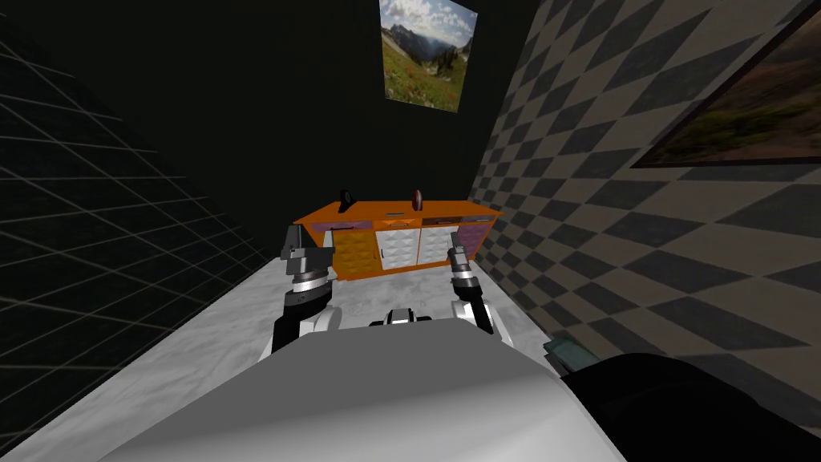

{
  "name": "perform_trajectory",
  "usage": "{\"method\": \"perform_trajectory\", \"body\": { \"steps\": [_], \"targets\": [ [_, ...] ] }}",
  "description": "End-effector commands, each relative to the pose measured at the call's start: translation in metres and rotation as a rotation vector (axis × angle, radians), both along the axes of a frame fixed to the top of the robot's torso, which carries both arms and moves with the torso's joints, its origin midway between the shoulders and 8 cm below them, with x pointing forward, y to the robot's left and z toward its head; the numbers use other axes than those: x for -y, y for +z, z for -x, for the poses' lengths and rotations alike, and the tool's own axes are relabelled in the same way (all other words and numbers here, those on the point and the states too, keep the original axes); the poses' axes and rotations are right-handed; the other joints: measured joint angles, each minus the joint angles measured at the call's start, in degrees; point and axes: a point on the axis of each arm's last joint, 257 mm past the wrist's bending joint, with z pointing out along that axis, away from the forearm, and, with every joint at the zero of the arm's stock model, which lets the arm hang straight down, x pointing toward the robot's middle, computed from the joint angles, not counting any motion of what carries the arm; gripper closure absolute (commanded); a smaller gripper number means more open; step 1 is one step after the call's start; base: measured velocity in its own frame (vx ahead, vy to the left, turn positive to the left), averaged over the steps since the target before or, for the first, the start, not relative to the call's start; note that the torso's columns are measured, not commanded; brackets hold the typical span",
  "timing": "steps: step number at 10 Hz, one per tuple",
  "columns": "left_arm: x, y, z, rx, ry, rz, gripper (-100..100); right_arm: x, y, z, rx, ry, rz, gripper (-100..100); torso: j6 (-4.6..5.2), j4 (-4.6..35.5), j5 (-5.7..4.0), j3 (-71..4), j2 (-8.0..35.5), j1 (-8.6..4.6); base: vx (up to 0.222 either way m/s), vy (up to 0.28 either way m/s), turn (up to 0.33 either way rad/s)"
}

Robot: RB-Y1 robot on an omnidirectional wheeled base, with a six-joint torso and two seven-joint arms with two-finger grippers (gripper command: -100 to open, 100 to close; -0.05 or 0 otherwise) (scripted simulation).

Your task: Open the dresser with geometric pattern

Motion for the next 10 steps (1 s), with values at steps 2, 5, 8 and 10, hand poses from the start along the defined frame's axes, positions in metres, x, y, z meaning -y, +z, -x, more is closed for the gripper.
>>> {"method": "perform_trajectory", "body": {
  "steps": [2,5,8,10],
  "targets": [
    [0.000,0.000,0.000,0.000,0.000,0.000,0,-0.008,-0.042,-0.021,-0.132,-0.024,0.141,-100,0.01,0.3,0.00,-0.2,0.4,-0.01,0.077,0.017,0.017],
    [0.000,0.000,0.000,0.000,0.000,0.000,0,-0.011,-0.063,-0.029,-0.190,-0.038,0.205,-100,0.01,0.3,-0.02,-0.1,0.5,-0.06,0.064,0.005,0.021],
    [0.000,0.000,0.000,0.000,0.000,0.000,0,-0.016,-0.107,-0.042,-0.303,-0.066,0.331,-100,0.01,0.3,0.00,-0.2,0.4,-0.02,0.078,0.003,0.030],
    [0.000,0.000,0.000,0.000,0.000,0.000,0,-0.016,-0.133,-0.048,-0.370,-0.087,0.409,-100,0.02,0.3,-0.01,-0.2,0.4,-0.03,0.083,0.017,0.031]
  ]
}}
